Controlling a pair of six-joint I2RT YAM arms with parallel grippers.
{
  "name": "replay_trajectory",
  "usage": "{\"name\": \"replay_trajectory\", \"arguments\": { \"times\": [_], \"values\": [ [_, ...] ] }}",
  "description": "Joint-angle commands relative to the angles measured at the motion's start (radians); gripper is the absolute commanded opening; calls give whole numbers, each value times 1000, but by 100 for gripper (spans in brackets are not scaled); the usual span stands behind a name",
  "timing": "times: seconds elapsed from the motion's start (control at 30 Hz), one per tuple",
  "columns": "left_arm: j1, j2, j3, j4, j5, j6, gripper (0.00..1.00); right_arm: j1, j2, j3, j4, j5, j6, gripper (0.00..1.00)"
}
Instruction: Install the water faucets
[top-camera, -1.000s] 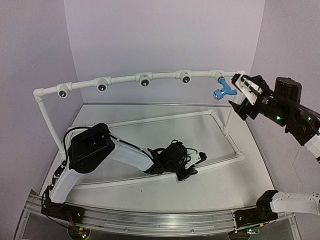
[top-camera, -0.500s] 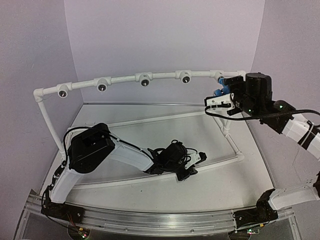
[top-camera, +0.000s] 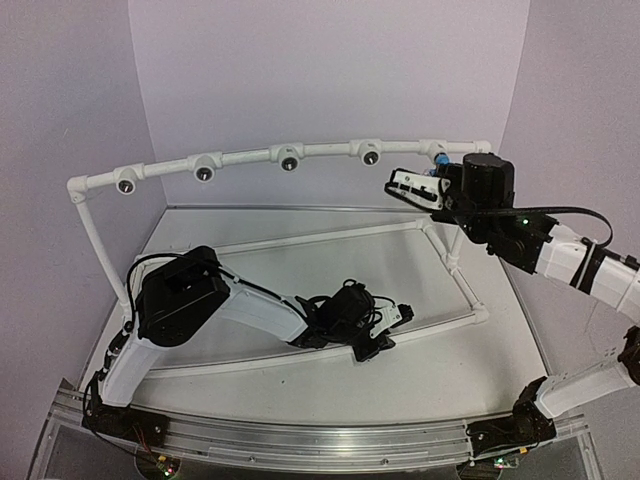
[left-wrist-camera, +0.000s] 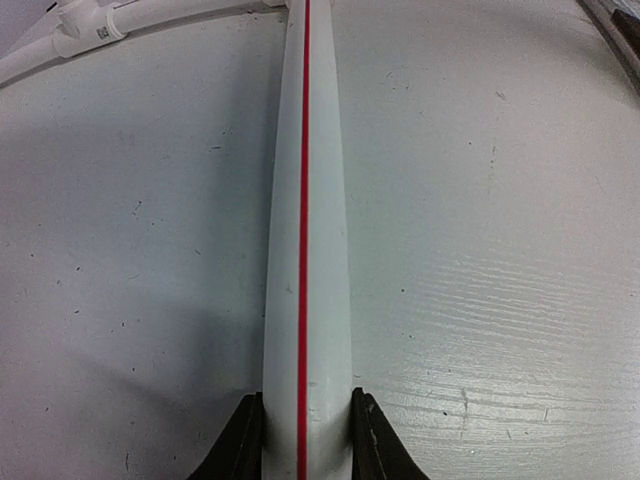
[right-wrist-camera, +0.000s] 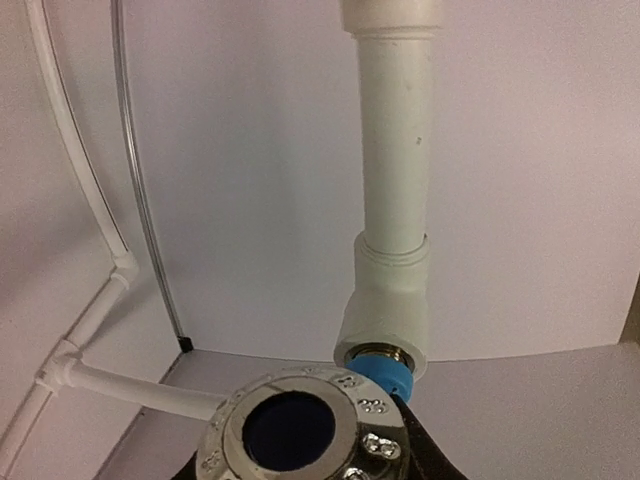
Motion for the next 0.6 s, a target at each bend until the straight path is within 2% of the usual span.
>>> {"name": "replay_trajectory", "arguments": {
  "times": [0.0, 0.03, 0.1, 0.23, 0.27, 0.33, 0.4, 0.47, 0.57],
  "values": [
    [-43, 97, -30, -240, 143, 28, 0, -26, 37, 21, 103, 117, 1086, 18],
    [-43, 98, -29, -241, 144, 28, 0, -27, 29, 15, 103, 124, 1295, 13],
    [-44, 97, -29, -241, 144, 28, 0, -31, -6, -21, 101, 81, 1612, 2],
    [-43, 95, -32, -242, 141, 28, 0, -81, -99, -149, 182, -75, 2342, 0],
    [-44, 95, -33, -242, 140, 27, 0, -95, -114, -197, 253, -131, 2509, 0],
    [-44, 94, -35, -241, 139, 26, 0, -107, -130, -287, 422, -191, 2731, 0],
    [-43, 92, -37, -241, 139, 27, 0, -114, -127, -343, 562, -237, 2862, 3],
    [-43, 92, -38, -242, 140, 27, 0, -122, -135, -356, 592, -272, 2866, 17],
    [-44, 92, -37, -241, 140, 27, 0, -124, -202, -395, 580, -255, 2651, 45]
  ]
}}
